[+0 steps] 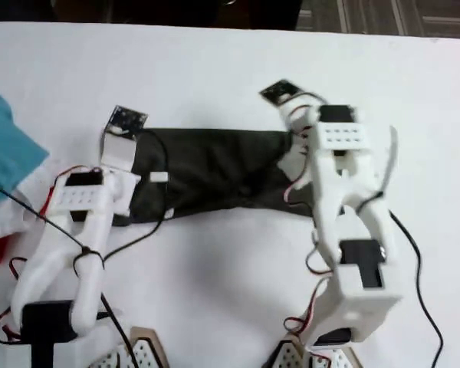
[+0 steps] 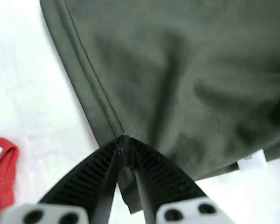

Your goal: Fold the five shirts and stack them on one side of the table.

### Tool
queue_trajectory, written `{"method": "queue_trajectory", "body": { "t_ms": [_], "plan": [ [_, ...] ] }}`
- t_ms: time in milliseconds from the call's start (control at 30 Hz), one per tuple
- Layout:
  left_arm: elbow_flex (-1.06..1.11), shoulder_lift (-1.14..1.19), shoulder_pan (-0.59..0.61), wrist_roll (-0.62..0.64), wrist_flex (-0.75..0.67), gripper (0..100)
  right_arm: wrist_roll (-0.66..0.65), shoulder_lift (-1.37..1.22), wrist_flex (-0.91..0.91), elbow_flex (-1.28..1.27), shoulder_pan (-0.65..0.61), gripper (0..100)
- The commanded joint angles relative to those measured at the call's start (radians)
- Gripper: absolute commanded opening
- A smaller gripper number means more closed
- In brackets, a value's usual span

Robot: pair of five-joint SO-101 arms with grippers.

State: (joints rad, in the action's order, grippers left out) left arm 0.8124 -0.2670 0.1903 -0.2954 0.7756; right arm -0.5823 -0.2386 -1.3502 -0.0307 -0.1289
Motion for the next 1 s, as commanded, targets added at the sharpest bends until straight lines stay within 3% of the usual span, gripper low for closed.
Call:
{"method": "queue_trajectory", "body": {
  "t_ms": [0,167,333,467,633,733,833,967],
  "plan": [
    [-0.033,-0.044,0.0,0.011,0.026,2,0.034,-0.077,0.096,0.044,-0.028,1.8],
    [-0.035,-0.044,0.031,0.011,0.031,2,0.074,-0.236,0.179,0.218,-0.03,1.8],
    [-0.038,-0.044,0.123,0.011,0.023,2,0.074,-0.369,0.14,0.425,-0.031,1.8],
    [-0.041,-0.044,0.181,0.021,-0.009,4,0.074,-0.383,-0.019,0.574,-0.028,1.8],
    [-0.045,-0.038,0.216,0.157,-0.054,25,0.066,-0.381,-0.246,0.756,-0.008,1.8],
    [-0.09,0.02,0.213,0.178,-0.052,26,0.064,-0.381,-0.371,0.908,0.008,1.8],
    [-0.199,0.163,0.213,0.18,-0.015,26,0.063,-0.369,-0.421,1.023,0.031,1.8],
    [-0.433,0.388,0.203,0.204,0.16,26,0.063,-0.283,-0.42,1.0,0.073,1.8]
  ]
}}
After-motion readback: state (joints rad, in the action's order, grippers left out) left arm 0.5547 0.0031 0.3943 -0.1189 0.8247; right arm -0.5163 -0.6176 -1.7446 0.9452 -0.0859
